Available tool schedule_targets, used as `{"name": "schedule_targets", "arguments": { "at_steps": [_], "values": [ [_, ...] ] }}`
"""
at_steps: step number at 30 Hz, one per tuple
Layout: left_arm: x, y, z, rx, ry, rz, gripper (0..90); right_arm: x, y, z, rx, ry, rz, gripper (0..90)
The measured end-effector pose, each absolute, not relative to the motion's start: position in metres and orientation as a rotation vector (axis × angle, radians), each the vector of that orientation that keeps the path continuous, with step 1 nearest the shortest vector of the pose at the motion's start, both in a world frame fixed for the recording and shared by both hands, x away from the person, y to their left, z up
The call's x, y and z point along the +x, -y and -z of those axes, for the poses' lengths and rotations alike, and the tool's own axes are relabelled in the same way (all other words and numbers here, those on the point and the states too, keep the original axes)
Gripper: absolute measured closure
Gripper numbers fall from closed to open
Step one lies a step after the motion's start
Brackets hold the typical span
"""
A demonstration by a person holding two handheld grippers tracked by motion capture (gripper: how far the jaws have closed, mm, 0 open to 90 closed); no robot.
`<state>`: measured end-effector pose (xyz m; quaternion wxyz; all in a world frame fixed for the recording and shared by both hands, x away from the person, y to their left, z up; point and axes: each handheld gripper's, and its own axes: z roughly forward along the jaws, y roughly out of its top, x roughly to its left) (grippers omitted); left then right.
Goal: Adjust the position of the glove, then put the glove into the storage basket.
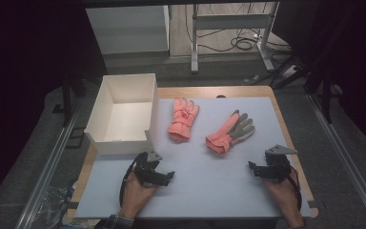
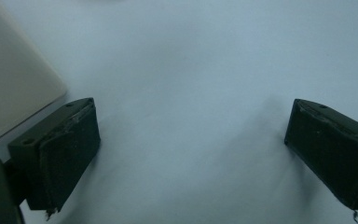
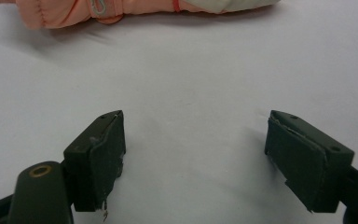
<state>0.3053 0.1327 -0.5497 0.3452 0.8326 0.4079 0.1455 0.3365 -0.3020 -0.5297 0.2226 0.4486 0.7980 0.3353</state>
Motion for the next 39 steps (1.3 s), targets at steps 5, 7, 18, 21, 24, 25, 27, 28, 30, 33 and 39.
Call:
{"name": "schedule_targets", "arguments": {
  "at_steps": [5, 7, 18, 21, 24, 25, 27, 28, 30, 33, 39],
  "values": [
    [0.305, -0.133, 0.55, 2.167, -1.056, -0.379, 3.2, 0.337, 0.302, 0.53, 1.24, -2.205, -0.925, 20.4],
    [0.305, -0.133, 0.55, 2.166, -1.057, -0.378, 3.2, 0.337, 0.302, 0.529, 1.242, -2.206, -0.924, 20.3],
    [0.305, -0.133, 0.55, 2.165, -1.057, -0.38, 3.2, 0.336, 0.301, 0.528, 1.242, -2.208, -0.916, 20.8],
    [0.305, -0.133, 0.55, 2.165, -1.057, -0.38, 3.2, 0.336, 0.3, 0.528, 1.256, -2.197, -0.915, 20.8],
    [0.305, -0.133, 0.55, 2.165, -1.056, -0.379, 3.2, 0.336, 0.3, 0.526, 1.28, -2.187, -0.952, 20.8],
    [0.305, -0.133, 0.55, 2.165, -1.057, -0.379, 3.2, 0.336, 0.299, 0.524, 1.282, -2.184, -0.961, 20.8],
    [0.305, -0.133, 0.55, 2.165, -1.057, -0.379, 3.2, 0.336, 0.298, 0.521, 1.28, -2.181, -0.975, 20.9],
    [0.305, -0.133, 0.55, 2.165, -1.056, -0.379, 3.2, 0.337, 0.297, 0.518, 1.28, -2.184, -0.986, 21.1],
    [0.305, -0.133, 0.55, 2.165, -1.057, -0.379, 3.2, 0.339, 0.296, 0.516, 1.279, -2.191, -0.996, 22.9],
    [0.305, -0.133, 0.55, 2.165, -1.057, -0.379, 3.3, 0.344, 0.293, 0.511, 1.28, -2.195, -1.027, 26.9],
    [0.305, -0.133, 0.55, 2.164, -1.058, -0.379, 3.3, 0.363, 0.281, 0.501, 1.267, -2.212, -1.051, 36.1]
  ]
}}
